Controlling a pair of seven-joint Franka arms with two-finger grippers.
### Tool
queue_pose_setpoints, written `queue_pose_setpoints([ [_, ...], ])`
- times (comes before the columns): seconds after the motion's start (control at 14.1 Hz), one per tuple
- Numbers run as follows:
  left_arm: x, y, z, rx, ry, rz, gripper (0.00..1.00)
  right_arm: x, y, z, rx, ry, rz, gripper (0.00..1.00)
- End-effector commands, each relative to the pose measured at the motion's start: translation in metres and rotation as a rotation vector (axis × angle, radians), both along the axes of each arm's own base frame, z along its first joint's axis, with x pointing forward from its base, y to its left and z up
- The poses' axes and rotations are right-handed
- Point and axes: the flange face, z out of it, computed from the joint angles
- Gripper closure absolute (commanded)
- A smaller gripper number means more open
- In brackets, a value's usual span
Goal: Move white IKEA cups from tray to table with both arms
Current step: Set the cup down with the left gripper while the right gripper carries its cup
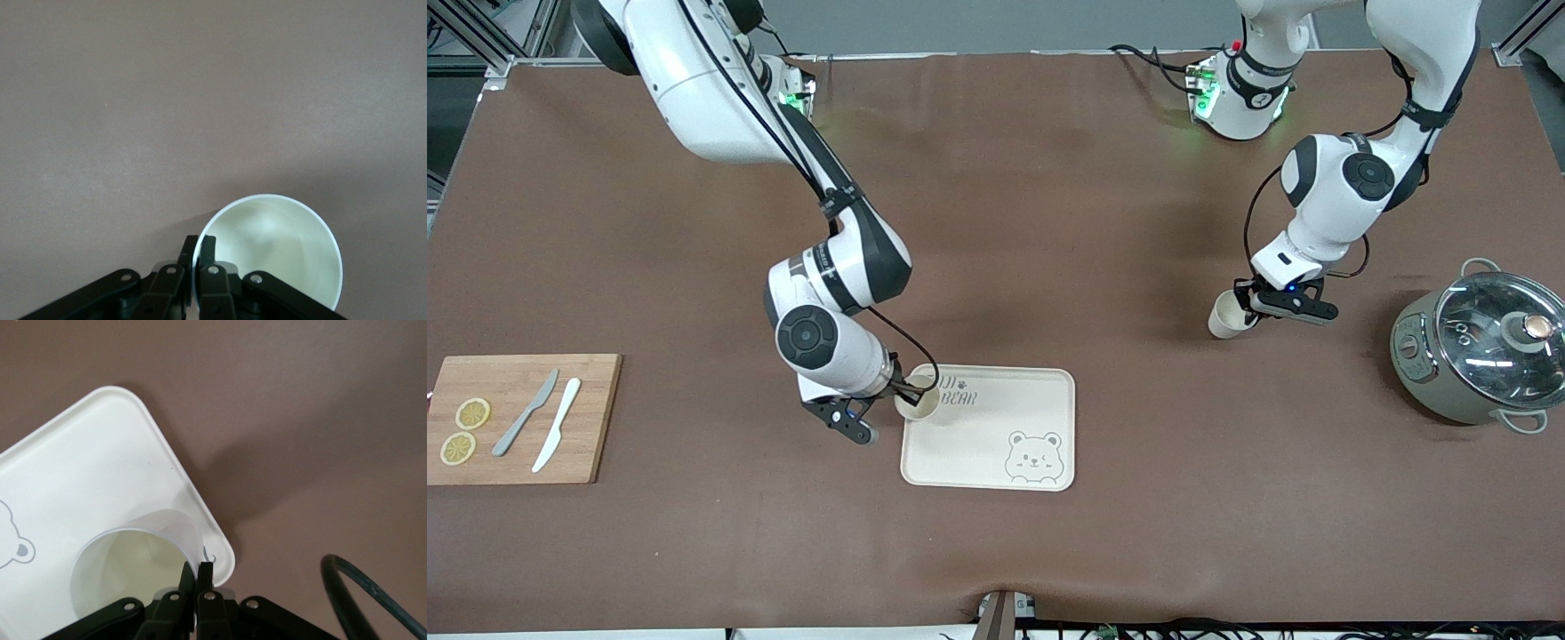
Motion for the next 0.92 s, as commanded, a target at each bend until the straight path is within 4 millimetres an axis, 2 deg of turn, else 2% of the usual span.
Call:
queue_pose_setpoints([
  [0.0, 0.000, 0.000, 0.001, -0.010, -0.016, -0.006, 1.00, 0.015, -0.037, 0.032, -0.009, 0.030, -0.034, 1.00],
  [0.14, 0.001, 0.000, 0.001, -0.011, -0.017, -0.006, 1.00, 0.023, -0.063, 0.046, 0.001, 0.005, 0.043, 1.00],
  [0.28, 0.002, 0.000, 0.001, -0.012, -0.017, -0.006, 1.00, 0.032, -0.106, 0.043, 0.009, 0.008, 0.096, 1.00],
  [0.42, 0.002, -0.006, 0.002, -0.014, -0.019, -0.017, 0.47, 0.031, -0.147, 0.045, 0.017, 0.007, 0.160, 1.00],
  [0.5, 0.002, -0.008, 0.002, -0.015, -0.021, -0.020, 0.31, 0.029, -0.167, 0.049, 0.021, -0.001, 0.197, 1.00],
  [0.64, 0.002, -0.009, 0.005, -0.015, -0.025, -0.022, 0.28, 0.020, -0.212, 0.045, 0.031, -0.013, 0.269, 1.00],
  [0.71, 0.003, -0.008, 0.006, -0.014, -0.028, -0.021, 0.18, 0.013, -0.241, 0.041, 0.032, -0.029, 0.300, 1.00],
  [0.85, 0.004, -0.008, 0.008, -0.013, -0.031, -0.022, 0.18, -0.002, -0.280, 0.029, 0.036, -0.050, 0.382, 1.00],
])
